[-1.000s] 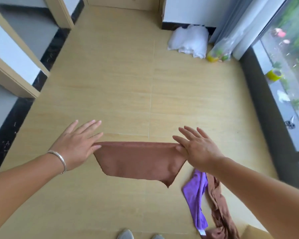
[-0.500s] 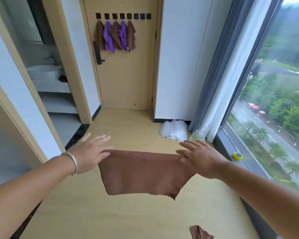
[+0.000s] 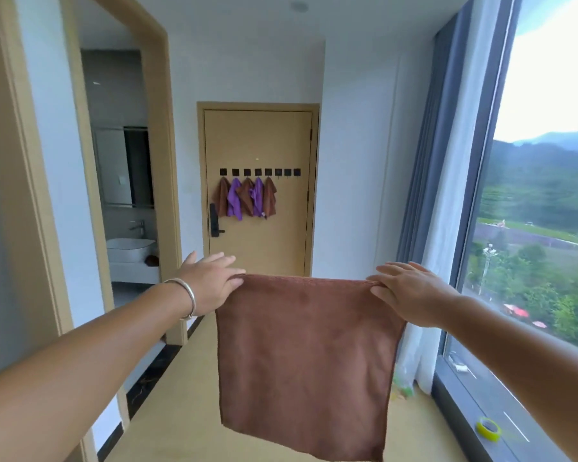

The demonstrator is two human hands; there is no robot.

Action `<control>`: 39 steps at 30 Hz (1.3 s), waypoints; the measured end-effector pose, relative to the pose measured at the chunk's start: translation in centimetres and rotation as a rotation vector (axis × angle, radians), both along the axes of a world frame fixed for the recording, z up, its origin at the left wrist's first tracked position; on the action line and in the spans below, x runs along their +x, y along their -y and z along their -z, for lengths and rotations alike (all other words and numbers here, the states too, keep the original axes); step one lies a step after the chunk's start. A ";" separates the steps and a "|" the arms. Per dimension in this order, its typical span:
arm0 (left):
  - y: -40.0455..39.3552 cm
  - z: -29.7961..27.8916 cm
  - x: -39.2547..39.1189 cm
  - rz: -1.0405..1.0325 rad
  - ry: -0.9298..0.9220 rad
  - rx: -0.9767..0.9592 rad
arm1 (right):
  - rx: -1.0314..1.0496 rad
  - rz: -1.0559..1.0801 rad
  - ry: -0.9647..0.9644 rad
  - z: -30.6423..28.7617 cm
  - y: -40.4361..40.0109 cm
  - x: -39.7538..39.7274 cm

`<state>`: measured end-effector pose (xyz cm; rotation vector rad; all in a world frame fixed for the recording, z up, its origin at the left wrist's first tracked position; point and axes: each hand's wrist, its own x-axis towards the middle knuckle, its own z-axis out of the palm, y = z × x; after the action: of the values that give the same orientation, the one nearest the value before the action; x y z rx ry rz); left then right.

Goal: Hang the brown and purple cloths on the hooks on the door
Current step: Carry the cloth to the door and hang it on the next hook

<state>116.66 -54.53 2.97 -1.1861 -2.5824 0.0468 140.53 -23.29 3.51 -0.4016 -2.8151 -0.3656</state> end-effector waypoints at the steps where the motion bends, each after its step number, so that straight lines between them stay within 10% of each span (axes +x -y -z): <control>1: 0.2 -0.9 0.3 -0.012 -0.007 0.011 | 0.001 0.002 -0.014 -0.9 0.2 0.2; 20: 2.9 -4.6 -0.7 -0.199 -0.043 -0.001 | -0.019 -0.110 -0.066 -3.4 1.6 -5.2; 39: -5.2 -5.0 -25.9 -0.179 -0.063 0.014 | -0.044 -0.112 -0.095 -3.3 -7.1 -31.0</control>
<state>90.74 -49.34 7.92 -0.9298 -2.6217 0.1024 109.52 -16.17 6.78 -0.2613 -2.7422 -0.2542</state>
